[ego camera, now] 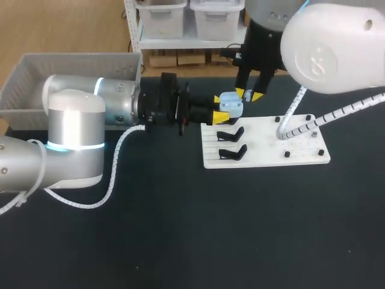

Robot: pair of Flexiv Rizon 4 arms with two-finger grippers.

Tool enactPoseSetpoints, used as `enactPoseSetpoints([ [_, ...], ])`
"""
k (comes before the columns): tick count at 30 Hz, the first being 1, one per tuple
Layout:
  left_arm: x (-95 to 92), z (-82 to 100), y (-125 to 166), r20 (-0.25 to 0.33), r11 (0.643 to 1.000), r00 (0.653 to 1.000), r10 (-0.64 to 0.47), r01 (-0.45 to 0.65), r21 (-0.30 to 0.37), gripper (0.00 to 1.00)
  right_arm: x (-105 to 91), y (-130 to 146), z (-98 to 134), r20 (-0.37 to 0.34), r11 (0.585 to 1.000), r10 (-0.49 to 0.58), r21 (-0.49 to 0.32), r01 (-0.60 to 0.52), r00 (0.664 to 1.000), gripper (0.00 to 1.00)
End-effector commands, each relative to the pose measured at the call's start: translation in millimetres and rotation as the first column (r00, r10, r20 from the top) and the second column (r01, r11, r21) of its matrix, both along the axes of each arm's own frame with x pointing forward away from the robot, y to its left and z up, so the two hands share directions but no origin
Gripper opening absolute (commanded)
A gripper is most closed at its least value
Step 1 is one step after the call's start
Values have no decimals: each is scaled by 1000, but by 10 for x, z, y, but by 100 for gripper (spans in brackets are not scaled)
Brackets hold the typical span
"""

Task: Pick up each earbud case from the left stands, insert the matching earbuds, close the lid, and place the case in the box.

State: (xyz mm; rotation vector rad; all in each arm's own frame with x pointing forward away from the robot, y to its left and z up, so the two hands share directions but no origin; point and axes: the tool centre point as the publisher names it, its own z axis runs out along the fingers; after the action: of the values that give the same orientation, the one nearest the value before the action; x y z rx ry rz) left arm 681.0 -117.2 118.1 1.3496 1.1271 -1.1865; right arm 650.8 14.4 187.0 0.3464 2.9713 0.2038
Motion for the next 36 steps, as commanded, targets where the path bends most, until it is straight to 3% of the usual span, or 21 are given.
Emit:
enactPoseSetpoints([
  [1, -20, -6, 2, 3, 1000, 1000, 7, -7, -2, 0, -11, -5, 1, 3, 1000, -2, 0, 2, 1000, 0],
  [8, -20, -6, 2, 3, 1000, 1000, 7, -7, -2, 0, -5, 7, 2, -1, 1000, -9, -1, 9, 1000, 0],
  [16, -20, -6, 2, 3, 1000, 1000, 7, -7, -2, 0, 67, 55, 35, 16, 991, -137, 4, 137, 990, 0],
  [36, -20, -6, 2, 3, 1000, 1000, 7, -7, -2, 0, 218, 158, -156, 11, 975, -224, -15, 224, 975, 0],
])
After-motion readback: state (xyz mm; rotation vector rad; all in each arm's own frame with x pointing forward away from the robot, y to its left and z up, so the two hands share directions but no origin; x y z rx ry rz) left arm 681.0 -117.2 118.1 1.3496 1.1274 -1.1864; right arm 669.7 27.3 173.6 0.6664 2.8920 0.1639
